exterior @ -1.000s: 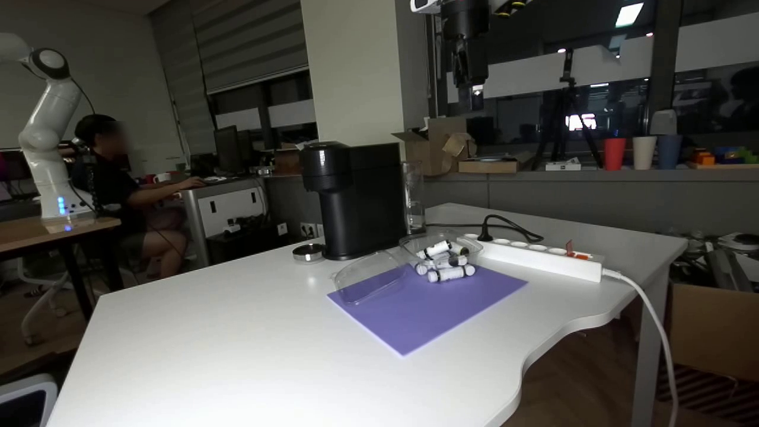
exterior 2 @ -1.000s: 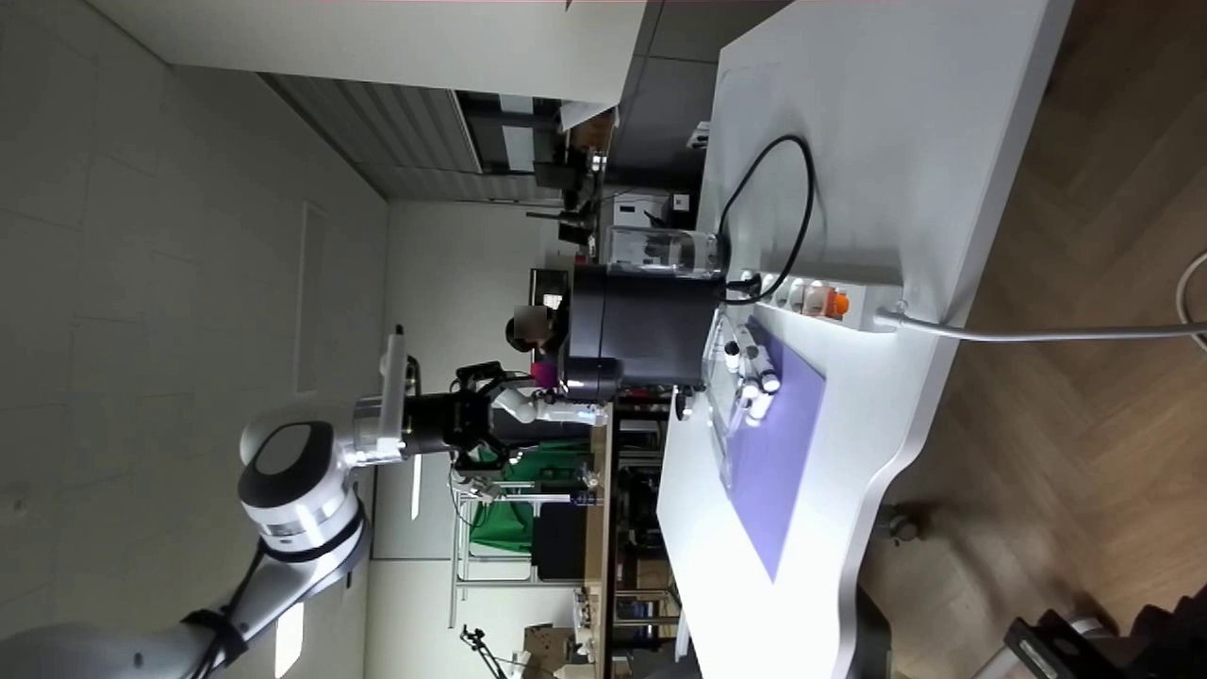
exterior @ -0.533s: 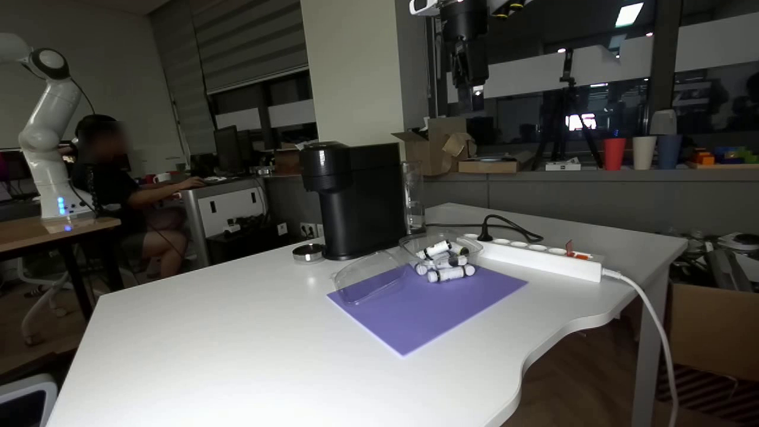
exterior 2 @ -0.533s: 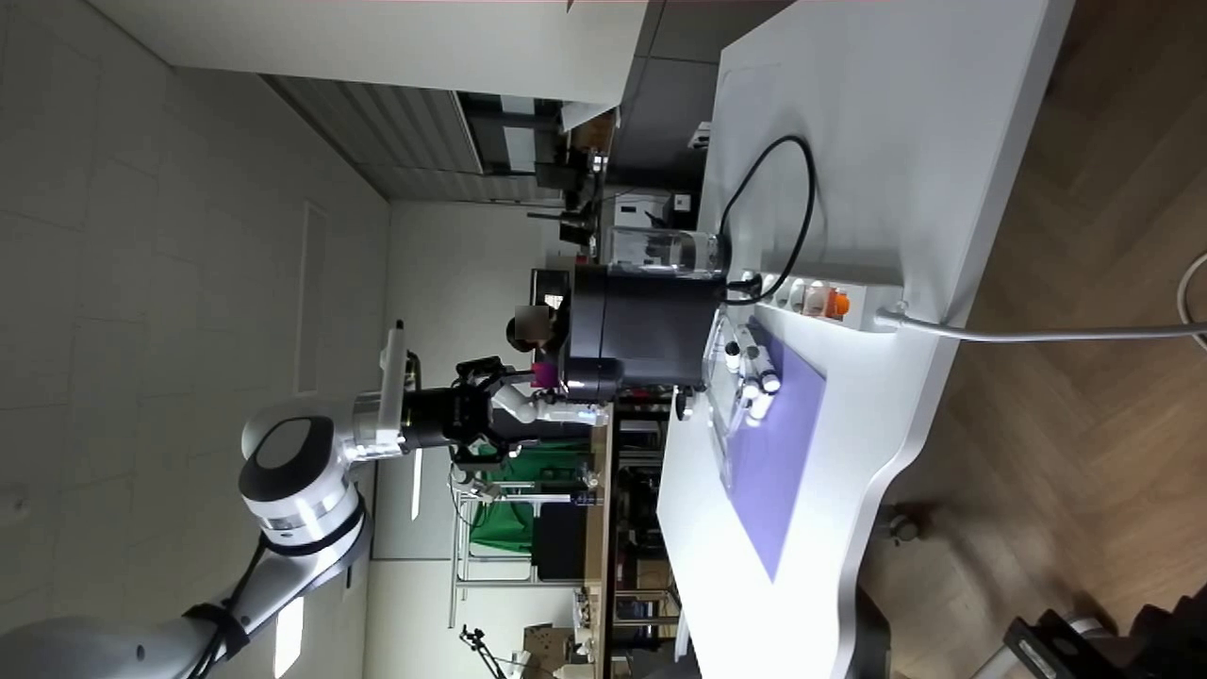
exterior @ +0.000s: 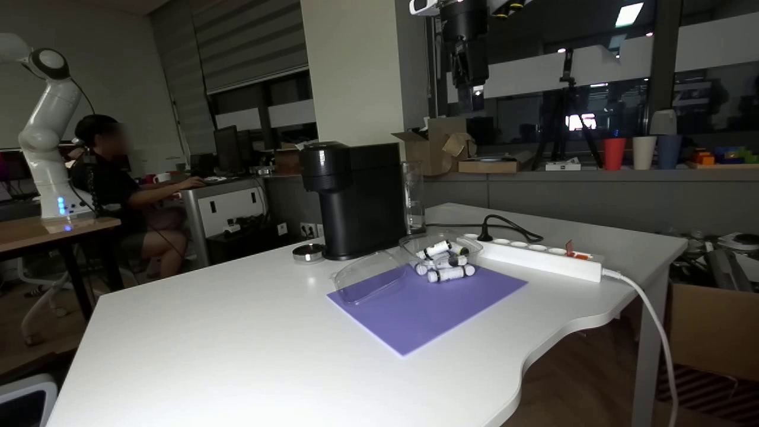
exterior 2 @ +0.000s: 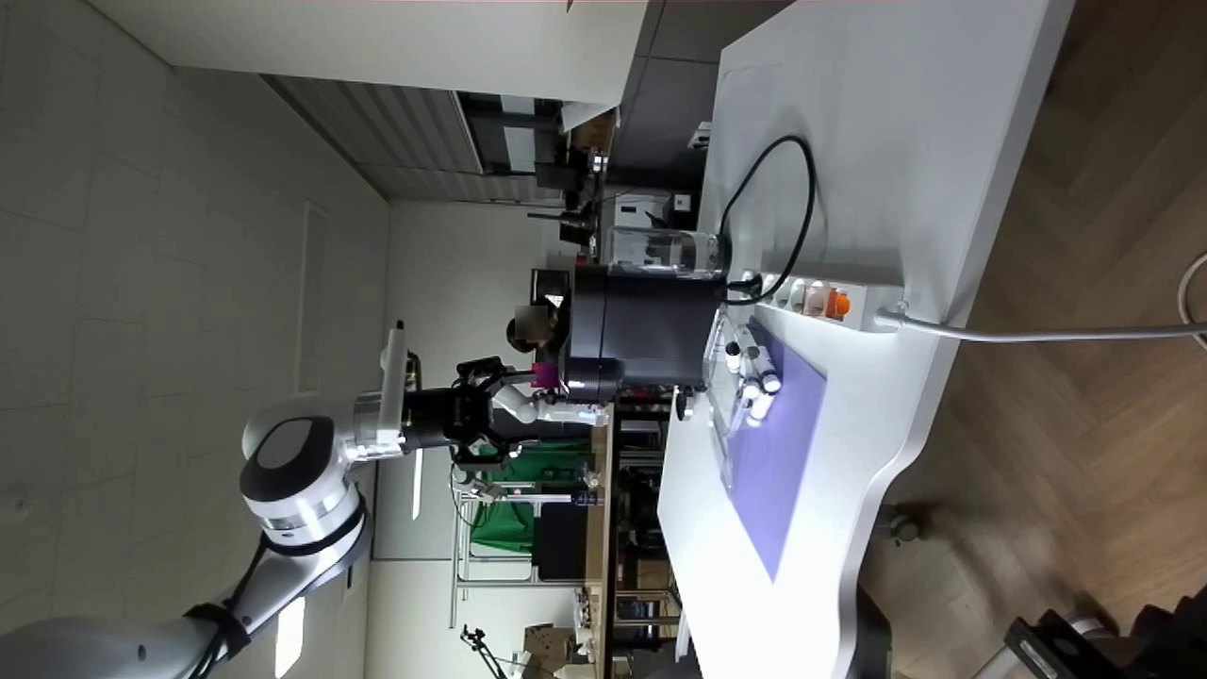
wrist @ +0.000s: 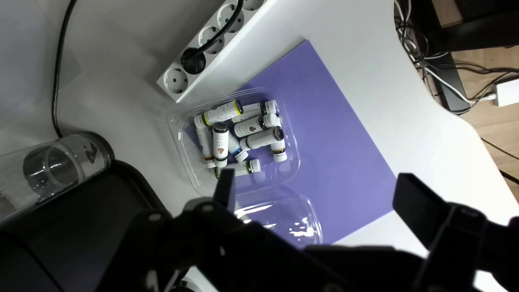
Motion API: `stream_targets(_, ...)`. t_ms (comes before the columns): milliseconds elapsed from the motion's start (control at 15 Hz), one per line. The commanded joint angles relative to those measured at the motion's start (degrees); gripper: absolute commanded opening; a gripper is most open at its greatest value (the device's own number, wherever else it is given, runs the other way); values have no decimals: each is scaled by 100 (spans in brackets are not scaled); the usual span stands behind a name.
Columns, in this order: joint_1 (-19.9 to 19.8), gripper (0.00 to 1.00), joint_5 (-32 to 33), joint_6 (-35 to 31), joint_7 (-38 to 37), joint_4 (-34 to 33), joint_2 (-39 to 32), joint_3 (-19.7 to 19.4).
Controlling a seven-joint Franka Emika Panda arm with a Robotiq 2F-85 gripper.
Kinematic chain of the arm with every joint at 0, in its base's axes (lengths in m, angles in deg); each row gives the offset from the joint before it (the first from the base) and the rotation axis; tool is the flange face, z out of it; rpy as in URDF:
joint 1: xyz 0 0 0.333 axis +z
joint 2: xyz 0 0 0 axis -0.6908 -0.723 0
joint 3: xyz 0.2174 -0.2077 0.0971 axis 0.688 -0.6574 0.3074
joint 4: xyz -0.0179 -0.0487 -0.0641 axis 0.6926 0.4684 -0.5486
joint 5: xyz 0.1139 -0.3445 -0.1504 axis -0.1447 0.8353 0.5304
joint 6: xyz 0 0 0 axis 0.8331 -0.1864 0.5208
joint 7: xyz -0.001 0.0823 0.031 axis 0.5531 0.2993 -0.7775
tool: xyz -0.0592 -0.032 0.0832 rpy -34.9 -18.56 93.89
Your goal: Remove three bottles from the clear container and place them on the left side of the table
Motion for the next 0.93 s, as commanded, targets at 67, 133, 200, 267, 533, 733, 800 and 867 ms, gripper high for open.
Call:
stream_targets(67, -185, 100, -16, -114, 58, -18, -46, 197)
stream_targets(133, -201, 100, -47, -267, 59, -54, -132, 241)
stream_targets(200, -220, 100, -28, -489, 53, -42, -179, 275)
stream_targets(267, -231, 100, 32, -748, 16, -41, -248, 308)
stream_targets(533, -277, 100, 112, -1713, 121, -133, -729, 436)
stream_targets(733, -306, 100, 248, -2379, 101, -270, -1240, 509)
stream_targets(800, -305, 100, 353, -2563, 25, -328, -1409, 503)
stream_targets(867, -307, 100, 445, -2707, -4, -426, -1617, 500)
